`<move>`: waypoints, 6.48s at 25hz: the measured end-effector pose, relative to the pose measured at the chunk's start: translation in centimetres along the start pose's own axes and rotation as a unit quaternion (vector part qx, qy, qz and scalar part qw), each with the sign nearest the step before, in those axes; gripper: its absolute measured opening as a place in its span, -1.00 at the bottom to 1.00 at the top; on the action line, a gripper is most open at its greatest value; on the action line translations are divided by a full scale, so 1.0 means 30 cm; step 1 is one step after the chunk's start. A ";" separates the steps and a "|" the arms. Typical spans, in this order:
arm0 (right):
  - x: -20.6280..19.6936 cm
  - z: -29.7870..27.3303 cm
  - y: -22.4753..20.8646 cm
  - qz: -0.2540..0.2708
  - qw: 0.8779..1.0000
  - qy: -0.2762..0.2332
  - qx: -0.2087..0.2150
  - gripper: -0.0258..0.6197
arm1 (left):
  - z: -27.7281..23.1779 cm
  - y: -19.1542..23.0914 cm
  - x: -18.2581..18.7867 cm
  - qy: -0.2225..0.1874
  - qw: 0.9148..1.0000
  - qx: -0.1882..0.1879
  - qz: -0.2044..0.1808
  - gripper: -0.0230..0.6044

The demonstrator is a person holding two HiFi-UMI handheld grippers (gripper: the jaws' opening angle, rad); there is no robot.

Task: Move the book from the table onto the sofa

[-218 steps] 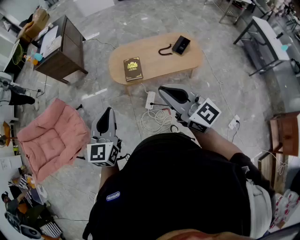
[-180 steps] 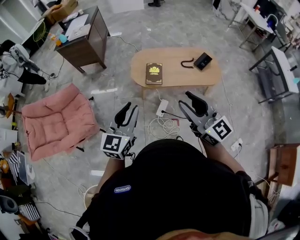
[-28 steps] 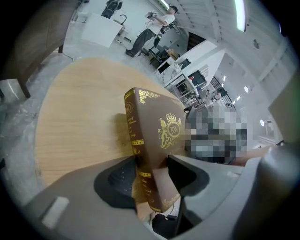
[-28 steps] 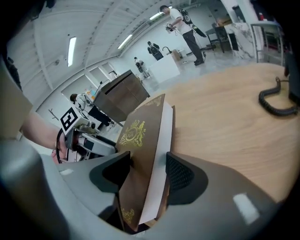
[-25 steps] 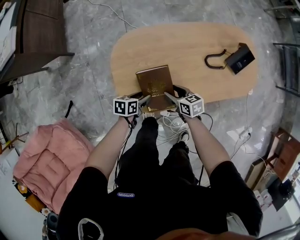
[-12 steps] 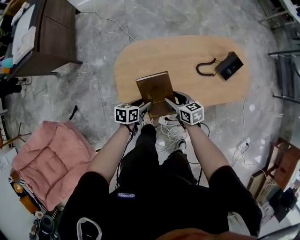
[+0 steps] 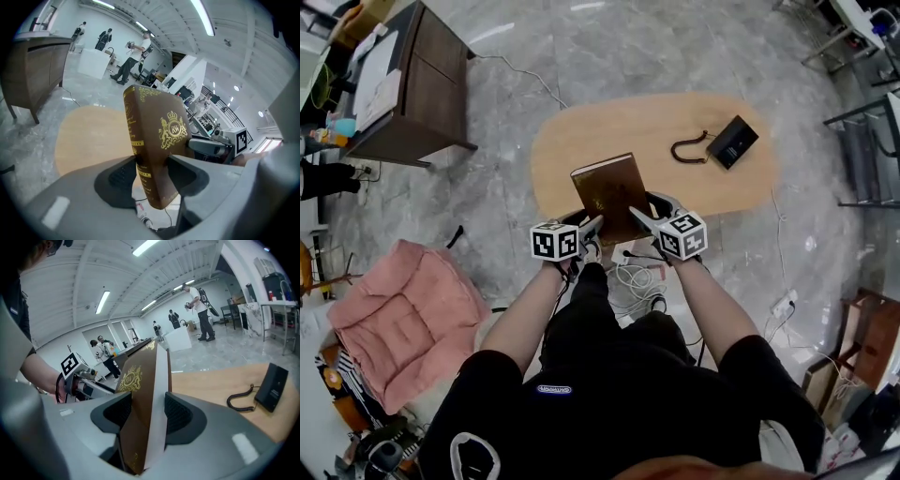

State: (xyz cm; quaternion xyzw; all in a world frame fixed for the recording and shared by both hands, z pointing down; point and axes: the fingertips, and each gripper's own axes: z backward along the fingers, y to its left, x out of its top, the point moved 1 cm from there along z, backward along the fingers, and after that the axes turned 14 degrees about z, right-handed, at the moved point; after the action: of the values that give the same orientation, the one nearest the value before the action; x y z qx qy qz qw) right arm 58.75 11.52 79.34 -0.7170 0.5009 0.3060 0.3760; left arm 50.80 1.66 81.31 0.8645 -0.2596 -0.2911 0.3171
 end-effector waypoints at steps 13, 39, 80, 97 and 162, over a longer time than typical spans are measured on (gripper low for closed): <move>0.233 0.416 0.123 0.092 0.993 -0.073 0.012 -0.17 | 0.230 -0.424 -0.063 -0.102 0.994 -0.005 -0.035 -0.24; 0.519 0.669 0.712 0.206 0.960 -0.132 0.137 -0.19 | 0.903 -0.645 -0.311 -0.264 0.963 0.044 -0.014 -0.25; 0.624 -0.334 2.539 0.352 0.841 -0.045 0.408 -0.21 | 2.386 0.526 -0.862 -0.473 0.845 0.164 0.190 -0.26; 0.651 -0.775 2.821 0.350 0.785 -0.004 0.511 -0.21 | 2.587 0.890 -0.836 -0.502 0.787 0.223 0.281 -0.26; -0.394 -2.234 2.916 0.440 0.683 0.331 0.480 -0.28 | 1.935 2.402 -1.127 -0.356 0.689 0.062 0.629 -0.28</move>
State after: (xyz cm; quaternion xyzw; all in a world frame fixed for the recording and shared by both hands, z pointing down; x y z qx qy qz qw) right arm -23.72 -58.25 104.13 -0.1905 0.9288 -0.1032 0.3007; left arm -30.54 -47.84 106.63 0.3481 -0.8530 -0.2931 0.2557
